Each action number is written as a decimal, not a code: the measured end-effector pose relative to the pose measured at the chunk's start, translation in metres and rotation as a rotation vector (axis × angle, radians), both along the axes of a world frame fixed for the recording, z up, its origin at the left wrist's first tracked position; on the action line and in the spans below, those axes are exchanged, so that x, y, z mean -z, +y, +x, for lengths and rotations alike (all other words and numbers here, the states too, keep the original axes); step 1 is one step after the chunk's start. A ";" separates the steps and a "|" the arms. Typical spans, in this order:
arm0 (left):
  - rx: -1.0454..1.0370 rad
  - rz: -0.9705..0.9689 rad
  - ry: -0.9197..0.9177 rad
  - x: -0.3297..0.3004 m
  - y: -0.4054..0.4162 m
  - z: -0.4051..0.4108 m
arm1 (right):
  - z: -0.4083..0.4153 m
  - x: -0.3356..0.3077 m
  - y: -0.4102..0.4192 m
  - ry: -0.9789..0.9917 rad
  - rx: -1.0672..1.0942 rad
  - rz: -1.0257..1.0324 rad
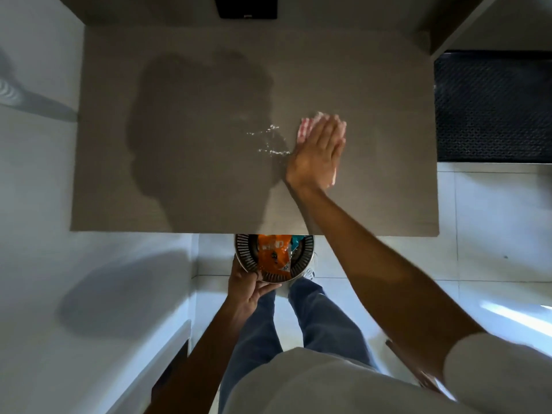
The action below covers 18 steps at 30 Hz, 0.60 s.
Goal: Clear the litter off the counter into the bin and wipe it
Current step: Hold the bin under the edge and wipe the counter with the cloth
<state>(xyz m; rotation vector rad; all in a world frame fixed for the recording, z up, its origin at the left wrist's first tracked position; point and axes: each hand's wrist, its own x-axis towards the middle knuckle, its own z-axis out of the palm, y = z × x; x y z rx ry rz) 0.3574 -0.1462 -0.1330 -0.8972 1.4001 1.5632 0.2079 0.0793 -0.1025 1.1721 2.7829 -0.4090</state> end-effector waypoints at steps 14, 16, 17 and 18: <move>-0.128 0.004 -0.006 -0.002 -0.017 0.008 | -0.035 -0.002 0.022 0.170 -1.284 -0.137; -0.136 0.016 0.008 -0.004 -0.013 0.013 | -0.010 -0.004 0.015 0.274 -1.278 -0.207; -0.150 0.025 0.010 -0.006 -0.011 0.015 | 0.002 -0.004 0.010 0.340 -1.271 -0.236; -0.163 0.033 0.017 -0.010 -0.010 0.016 | 0.018 -0.005 0.005 0.402 -1.264 -0.267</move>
